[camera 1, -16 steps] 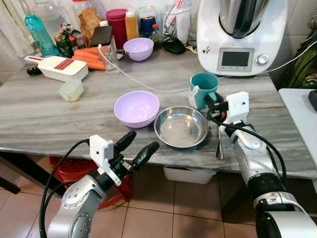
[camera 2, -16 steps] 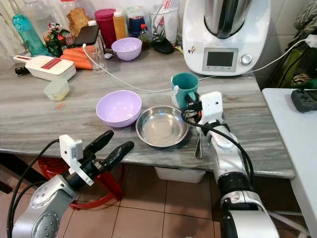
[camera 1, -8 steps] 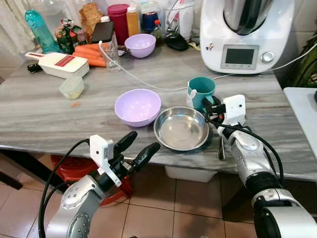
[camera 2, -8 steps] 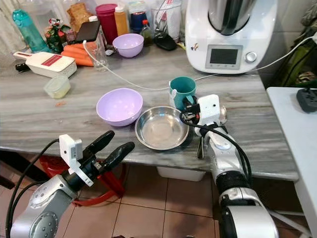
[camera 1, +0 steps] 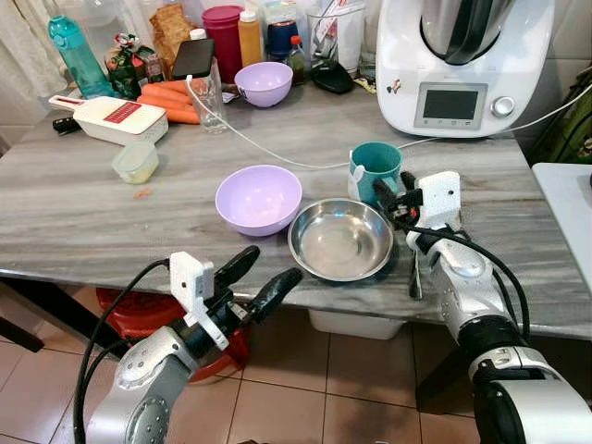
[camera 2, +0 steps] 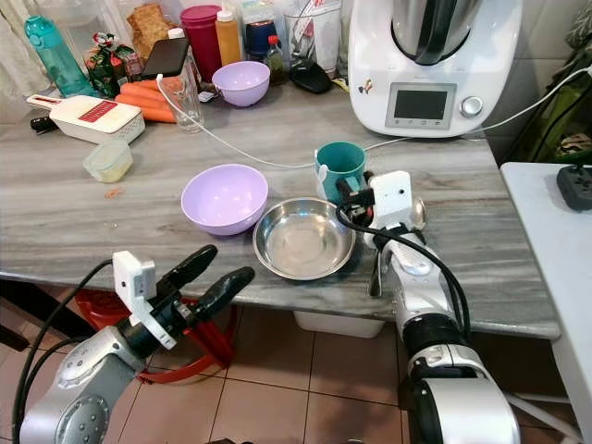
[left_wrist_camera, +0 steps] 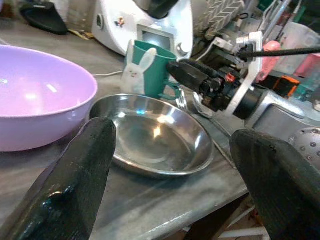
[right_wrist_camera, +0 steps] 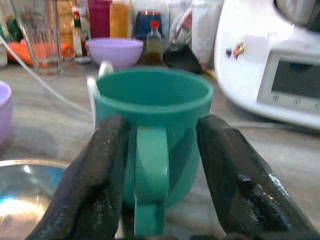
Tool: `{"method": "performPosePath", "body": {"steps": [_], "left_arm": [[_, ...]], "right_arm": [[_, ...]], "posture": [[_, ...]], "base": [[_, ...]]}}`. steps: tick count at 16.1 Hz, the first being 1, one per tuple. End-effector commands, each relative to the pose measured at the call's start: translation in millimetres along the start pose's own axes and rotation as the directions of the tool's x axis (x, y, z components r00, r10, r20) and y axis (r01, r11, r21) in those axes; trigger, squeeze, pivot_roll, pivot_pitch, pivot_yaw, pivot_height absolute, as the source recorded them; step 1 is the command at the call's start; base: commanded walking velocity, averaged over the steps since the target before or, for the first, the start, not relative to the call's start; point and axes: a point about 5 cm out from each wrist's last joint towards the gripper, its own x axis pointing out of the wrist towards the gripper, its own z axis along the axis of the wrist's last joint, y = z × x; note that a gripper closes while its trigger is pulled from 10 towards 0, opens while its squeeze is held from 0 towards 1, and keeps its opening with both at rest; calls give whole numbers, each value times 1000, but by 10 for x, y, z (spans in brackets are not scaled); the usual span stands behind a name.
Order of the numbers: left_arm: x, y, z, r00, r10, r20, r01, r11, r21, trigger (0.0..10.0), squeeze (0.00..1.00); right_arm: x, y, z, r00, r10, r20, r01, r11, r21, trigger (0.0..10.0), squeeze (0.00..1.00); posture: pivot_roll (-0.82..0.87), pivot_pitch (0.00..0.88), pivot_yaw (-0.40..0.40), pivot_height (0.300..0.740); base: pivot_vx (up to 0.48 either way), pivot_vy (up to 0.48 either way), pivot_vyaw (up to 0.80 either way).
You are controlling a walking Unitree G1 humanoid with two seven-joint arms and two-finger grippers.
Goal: Setting the table
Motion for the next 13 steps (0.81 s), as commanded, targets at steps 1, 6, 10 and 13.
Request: {"method": "performPosePath", "body": {"steps": [1,6,10,13], "left_arm": [[1,10,-25,1000,-16,-19,16,1000,-11,10000,0],[25,76,-43,1000,-3,-20,3,1000,6,10000,0],[45,232,9,994,108,36,-110,991,74,10000,0],[29,390,68,968,237,82,-247,959,138,10000,0]], "right_arm": [[-1,-12,89,999,-9,52,10,1000,-8,10000,1000],[-104,28,292,987,-35,157,34,999,9,10000,1000],[-367,42,411,973,-117,197,120,993,-5,10000,1000],[-568,111,448,967,-163,195,171,985,-27,10000,1000]], "posture": [[-61,96,89,740],[-77,77,89,740],[-94,73,86,740],[-100,73,87,740]], "base": [[0,0,0],[0,0,0],[0,0,0],[0,0,0]]}}
